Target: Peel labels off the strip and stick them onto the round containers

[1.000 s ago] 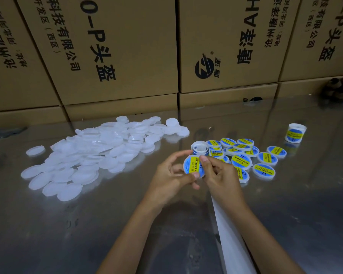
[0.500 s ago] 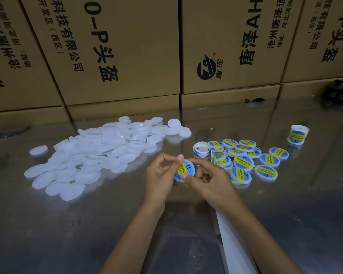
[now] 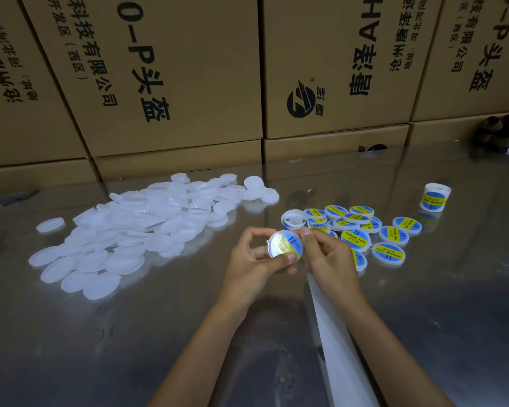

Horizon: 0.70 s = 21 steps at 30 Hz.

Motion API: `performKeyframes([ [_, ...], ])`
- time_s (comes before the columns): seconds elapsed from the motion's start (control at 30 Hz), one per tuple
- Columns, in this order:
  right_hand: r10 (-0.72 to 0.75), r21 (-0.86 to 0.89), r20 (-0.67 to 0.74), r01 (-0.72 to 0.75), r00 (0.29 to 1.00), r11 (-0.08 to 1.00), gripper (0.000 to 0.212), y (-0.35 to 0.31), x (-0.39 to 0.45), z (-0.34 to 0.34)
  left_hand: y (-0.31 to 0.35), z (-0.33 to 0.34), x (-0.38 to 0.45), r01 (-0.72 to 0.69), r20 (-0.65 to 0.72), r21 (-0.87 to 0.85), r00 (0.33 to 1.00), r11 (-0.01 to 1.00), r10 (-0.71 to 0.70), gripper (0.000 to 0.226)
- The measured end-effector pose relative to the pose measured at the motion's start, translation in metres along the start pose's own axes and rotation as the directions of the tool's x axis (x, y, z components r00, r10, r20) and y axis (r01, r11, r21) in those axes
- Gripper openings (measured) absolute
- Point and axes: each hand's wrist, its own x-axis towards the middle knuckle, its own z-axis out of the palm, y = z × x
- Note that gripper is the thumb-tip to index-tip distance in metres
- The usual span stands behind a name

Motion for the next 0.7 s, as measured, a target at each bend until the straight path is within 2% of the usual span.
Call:
performKeyframes([
  [0.13, 0.025, 0.085, 0.148, -0.038, 0.989, 0.996, 0.019, -0.009, -0.003, -0.003, -0.005, -0.001, 0.002, -0.026, -0.052, -0.002, 0.998, 1.0, 0.026, 0.029],
  [0.2, 0.039, 0.051, 0.215, -0.052, 0.976, 0.997, 0.016, -0.01, -0.005, 0.0, -0.007, -0.002, 0.004, -0.023, -0.118, -0.015, 0.993, 1.0, 0.021, 0.025],
  [0.3, 0.071, 0.039, 0.237, -0.083, 0.969, 0.996, 0.021, -0.008, -0.007, 0.003, -0.012, -0.003, 0.006, -0.017, -0.195, -0.04, 0.981, 0.999, 0.009, 0.024],
  [0.4, 0.068, 0.037, 0.163, -0.075, 0.984, 0.997, 0.015, -0.005, -0.005, 0.002, -0.013, 0.001, 0.007, -0.019, -0.179, -0.03, 0.984, 0.999, 0.013, 0.021],
  [0.5, 0.049, 0.014, 0.054, -0.05, 0.997, 0.999, 0.008, 0.001, 0.001, -0.006, -0.013, 0.009, 0.007, -0.049, -0.074, -0.02, 0.996, 0.999, 0.047, 0.012],
  [0.6, 0.028, -0.028, -0.005, -0.028, 1.0, 0.999, 0.01, 0.005, 0.013, -0.022, -0.015, 0.016, 0.011, -0.051, 0.049, 0.029, 0.998, 0.998, 0.049, 0.027],
  [0.7, 0.054, -0.095, -0.082, -0.062, 0.995, 0.994, 0.013, 0.01, 0.033, -0.04, -0.017, 0.023, 0.021, -0.052, 0.01, 0.081, 0.999, 0.995, 0.051, 0.035],
])
